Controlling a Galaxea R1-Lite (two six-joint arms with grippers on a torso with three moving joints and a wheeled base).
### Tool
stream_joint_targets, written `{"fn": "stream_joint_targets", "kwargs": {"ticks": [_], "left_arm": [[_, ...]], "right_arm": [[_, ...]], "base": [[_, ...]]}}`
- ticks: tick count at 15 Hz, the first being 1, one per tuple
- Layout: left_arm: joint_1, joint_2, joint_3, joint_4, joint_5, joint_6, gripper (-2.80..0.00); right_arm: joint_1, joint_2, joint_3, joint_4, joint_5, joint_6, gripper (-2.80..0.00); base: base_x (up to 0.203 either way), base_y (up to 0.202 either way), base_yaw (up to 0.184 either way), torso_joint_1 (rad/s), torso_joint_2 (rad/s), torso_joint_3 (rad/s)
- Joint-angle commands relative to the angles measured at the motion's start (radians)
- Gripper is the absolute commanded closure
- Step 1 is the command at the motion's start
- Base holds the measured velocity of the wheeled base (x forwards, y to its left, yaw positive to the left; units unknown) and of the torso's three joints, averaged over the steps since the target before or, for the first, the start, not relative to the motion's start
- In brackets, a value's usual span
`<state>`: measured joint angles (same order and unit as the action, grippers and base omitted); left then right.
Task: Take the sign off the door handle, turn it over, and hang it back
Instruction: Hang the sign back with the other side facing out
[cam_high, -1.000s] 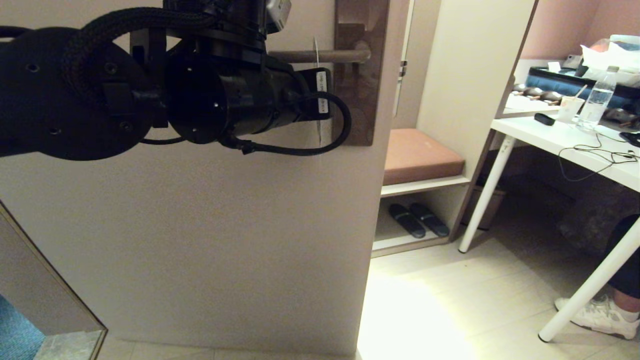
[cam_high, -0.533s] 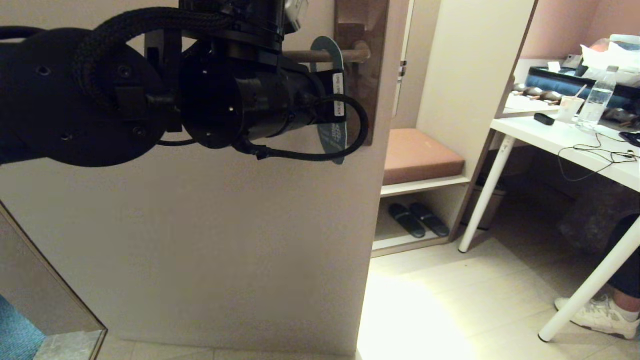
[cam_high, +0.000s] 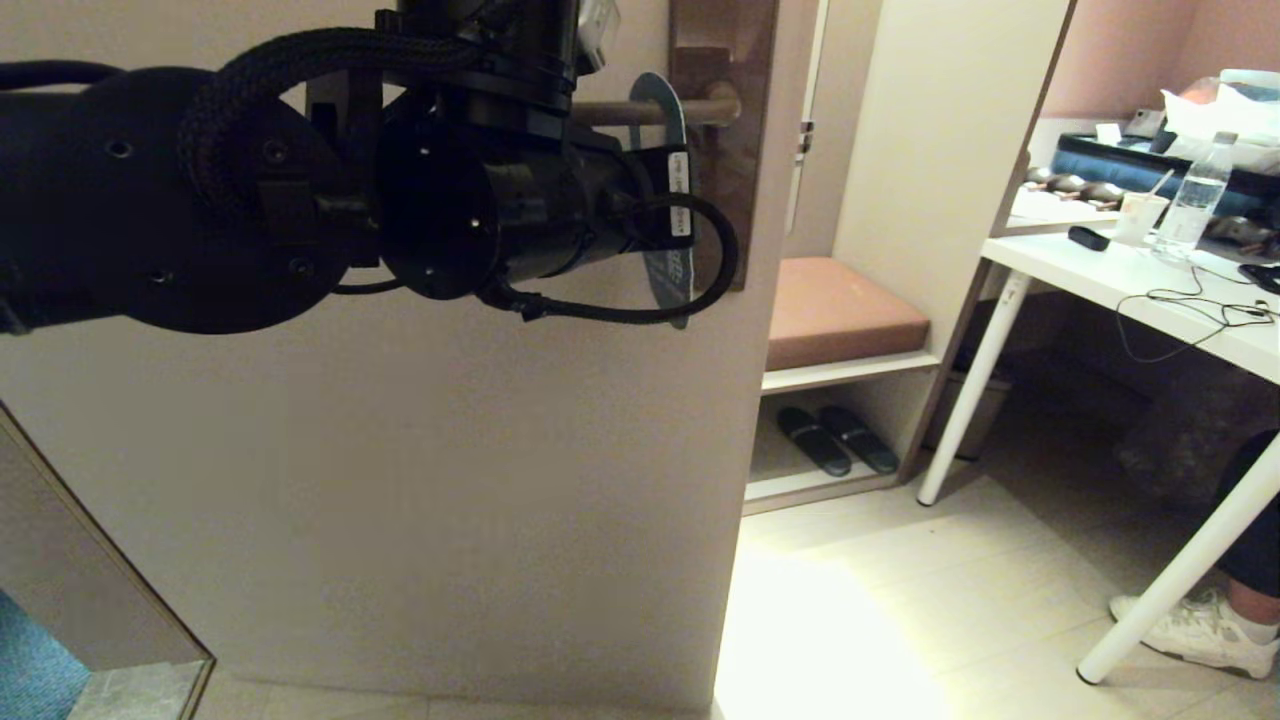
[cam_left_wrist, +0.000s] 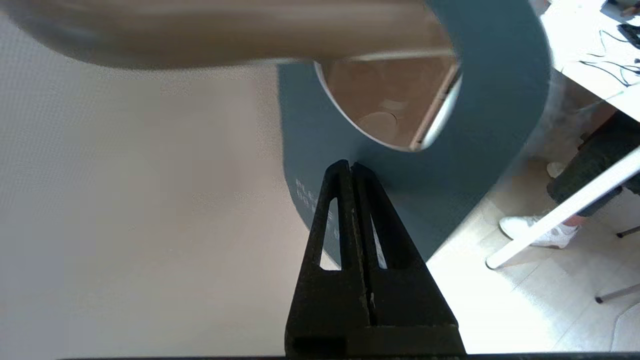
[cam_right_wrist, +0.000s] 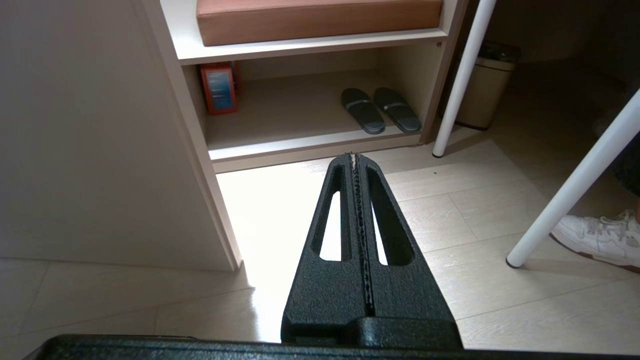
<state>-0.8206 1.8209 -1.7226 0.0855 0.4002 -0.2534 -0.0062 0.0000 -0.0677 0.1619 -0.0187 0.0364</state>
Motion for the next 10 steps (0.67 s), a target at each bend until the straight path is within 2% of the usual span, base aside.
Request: {"fn": "stream_joint_targets", "kwargs": {"ticks": [1, 10], "left_arm": [[0.012, 0.003, -0.004, 0.000, 0.003, 0.002, 0.00], [-0.039, 0.048, -0.053, -0.047, 0.003, 0.013, 0.00]], "right_arm": [[0.000, 0.000, 0.000, 0.001, 0.000, 0.000, 0.00], [0.000, 0.000, 0.000, 0.001, 0.000, 0.000, 0.00]], "base": [[0.000, 0.000, 0.000, 0.000, 0.00, 0.000], [0.000, 0.000, 0.000, 0.000, 0.00, 0.000]]}}
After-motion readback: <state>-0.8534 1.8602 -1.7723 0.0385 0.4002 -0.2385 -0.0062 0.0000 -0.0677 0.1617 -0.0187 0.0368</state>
